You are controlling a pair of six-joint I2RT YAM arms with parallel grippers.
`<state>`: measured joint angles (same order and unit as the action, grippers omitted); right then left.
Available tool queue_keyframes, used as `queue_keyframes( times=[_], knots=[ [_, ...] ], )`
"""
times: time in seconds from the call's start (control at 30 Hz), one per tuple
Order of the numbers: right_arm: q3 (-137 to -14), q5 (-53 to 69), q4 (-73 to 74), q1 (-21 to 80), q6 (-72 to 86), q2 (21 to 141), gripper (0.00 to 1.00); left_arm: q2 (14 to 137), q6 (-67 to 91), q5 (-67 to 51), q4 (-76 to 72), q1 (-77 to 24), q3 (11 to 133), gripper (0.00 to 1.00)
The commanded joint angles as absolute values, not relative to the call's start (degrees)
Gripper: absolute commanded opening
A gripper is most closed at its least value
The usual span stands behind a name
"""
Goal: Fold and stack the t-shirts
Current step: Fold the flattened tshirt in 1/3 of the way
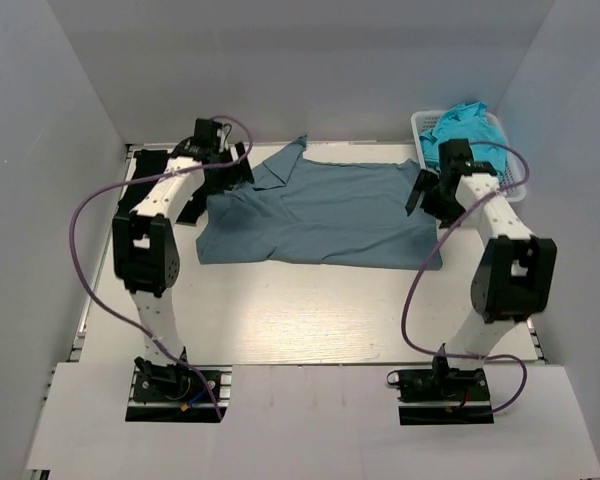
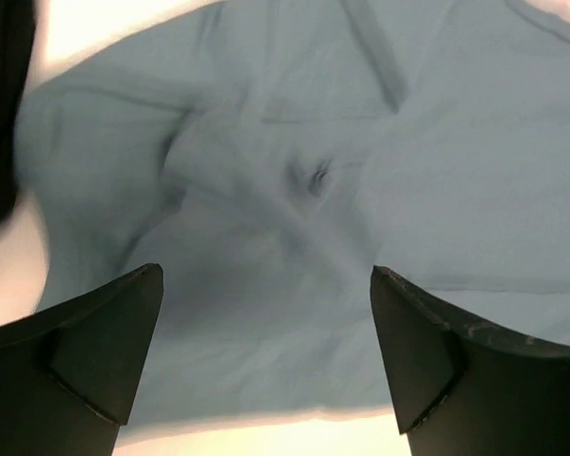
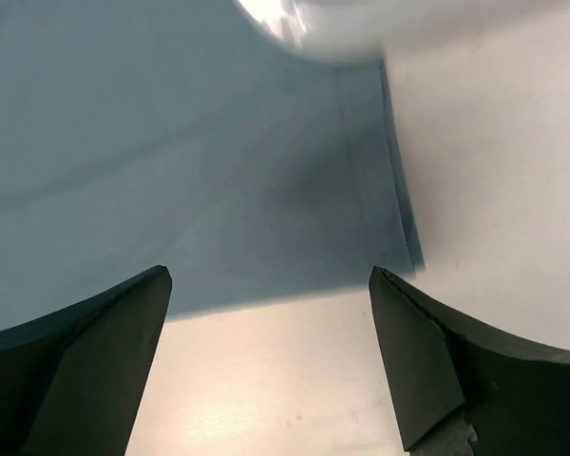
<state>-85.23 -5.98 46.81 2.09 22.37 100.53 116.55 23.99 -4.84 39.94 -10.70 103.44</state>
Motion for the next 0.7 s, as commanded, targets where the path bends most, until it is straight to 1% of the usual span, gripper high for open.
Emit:
queue_keyframes(
  times=[0.0,0.03,0.07,0.17,0.2,0.3,0.33,0.37,0.47,0.53,0.57,0.67],
  knots=[
    [-77.27,-5.01,46.06,1.67,23.99,92.47,0.91,104.0,25.57,-4.73,41.94,-10.37,91.8,1.0],
    [-75.17,-4.31,44.92,1.5,24.43,90.29,0.91,99.02,28.1,-5.53,40.71,-10.37,88.02,1.0],
    [-69.93,-4.65,44.39,1.49,24.78,88.78,0.91,96.7,29.08,-6.32,38.26,-10.37,80.84,1.0],
    [-65.32,-6.93,44.21,1.32,26.89,87.72,0.91,90.38,31.82,-5.72,36.74,-10.37,70.62,1.0],
    [-63.82,-7.47,44.03,1.14,27.07,87.8,0.91,89.66,32.6,-4.15,36.74,-10.37,69.1,1.0],
    [-61.18,-9.75,41.41,0.7,28.56,88.5,0.91,89.65,32.61,-4.47,34.56,-10.37,66.1,1.0],
    [-59.95,-10.36,39.92,0.96,28.65,88.94,0.89,90.69,32.61,-5.53,32.63,-10.98,65.57,1.0],
    [-59.85,-10.46,39.21,-1.12,28.74,89.29,0.89,91.83,32.61,-6.67,31.13,-10.99,65.57,1.0],
    [-60.12,-11.07,36.04,-2.28,29.0,91.49,0.87,97.63,32.61,-9.48,29.89,-11.51,68.64,1.0],
    [-60.2,-10.99,34.72,-2.72,29.09,93.69,0.84,100.1,31.99,-9.49,29.88,-11.51,69.16,1.0],
    [-59.68,-11.07,34.19,-3.16,29.09,94.3,0.84,101.85,31.99,-9.49,29.88,-11.51,68.56,1.0],
    [-58.62,-9.06,31.99,-4.21,28.65,96.76,0.79,103.1,32.51,-8.8,30.67,-10.81,66.53,0.99]
  ],
)
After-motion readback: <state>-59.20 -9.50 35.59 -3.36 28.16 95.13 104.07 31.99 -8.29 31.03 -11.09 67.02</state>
